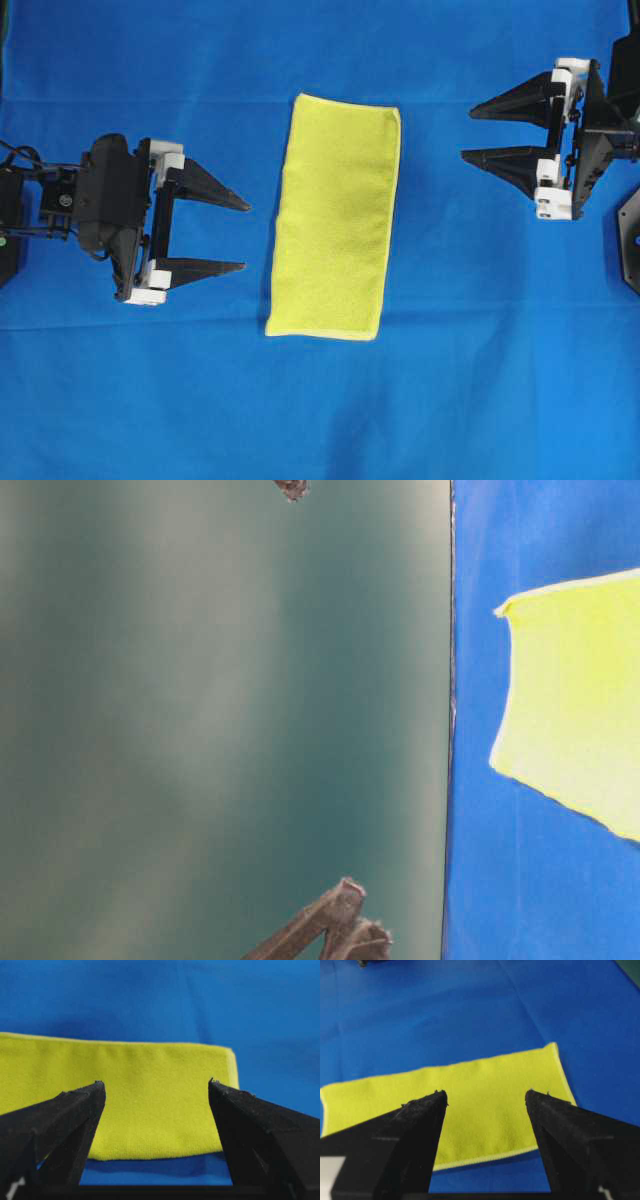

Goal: Fold the yellow towel.
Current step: 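Retract both grippers to the sides of the strip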

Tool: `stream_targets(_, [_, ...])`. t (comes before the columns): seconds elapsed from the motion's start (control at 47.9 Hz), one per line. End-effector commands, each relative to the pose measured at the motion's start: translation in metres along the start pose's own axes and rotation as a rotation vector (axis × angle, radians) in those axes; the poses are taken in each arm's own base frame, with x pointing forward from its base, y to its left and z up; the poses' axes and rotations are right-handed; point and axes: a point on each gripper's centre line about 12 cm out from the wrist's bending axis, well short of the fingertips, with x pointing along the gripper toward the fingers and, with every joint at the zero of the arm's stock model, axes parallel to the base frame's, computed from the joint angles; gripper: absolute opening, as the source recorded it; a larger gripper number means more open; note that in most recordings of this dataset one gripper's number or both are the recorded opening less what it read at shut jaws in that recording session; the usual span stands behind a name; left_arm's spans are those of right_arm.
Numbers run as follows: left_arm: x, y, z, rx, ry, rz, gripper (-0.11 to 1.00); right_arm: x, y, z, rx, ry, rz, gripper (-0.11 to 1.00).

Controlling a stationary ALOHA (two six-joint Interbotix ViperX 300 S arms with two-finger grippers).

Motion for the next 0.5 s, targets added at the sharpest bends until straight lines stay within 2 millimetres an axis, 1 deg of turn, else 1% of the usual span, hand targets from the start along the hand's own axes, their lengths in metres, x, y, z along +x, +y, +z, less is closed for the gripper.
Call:
stream_targets(0.0, [-0.002,0.003,0.009,-0.019,-0.037,0.01,0.79,0.002,0.002,0.007,0.0,-0.023,0.013,0.65])
stream_targets(0.146, [-0.002,0.013,0.012,-0.053,-0.043,0.039,0.79,0.007,0.002,0.01,0.004,-0.019,0.011,0.65])
stream_targets(0.272, [0.0,0.025,0.016,-0.078,-0.05,0.076,0.79,0.013,0.002,0.021,-0.004,-0.021,0.004,0.65])
stream_targets(0.355, [0.001,0.027,0.021,-0.066,-0.059,0.08,0.79,0.019,0.002,0.025,-0.018,-0.012,-0.003,0.65])
stream_targets(0.481, [-0.002,0.027,0.024,-0.065,-0.071,0.081,0.79,0.023,0.001,0.022,-0.024,0.008,-0.006,0.65])
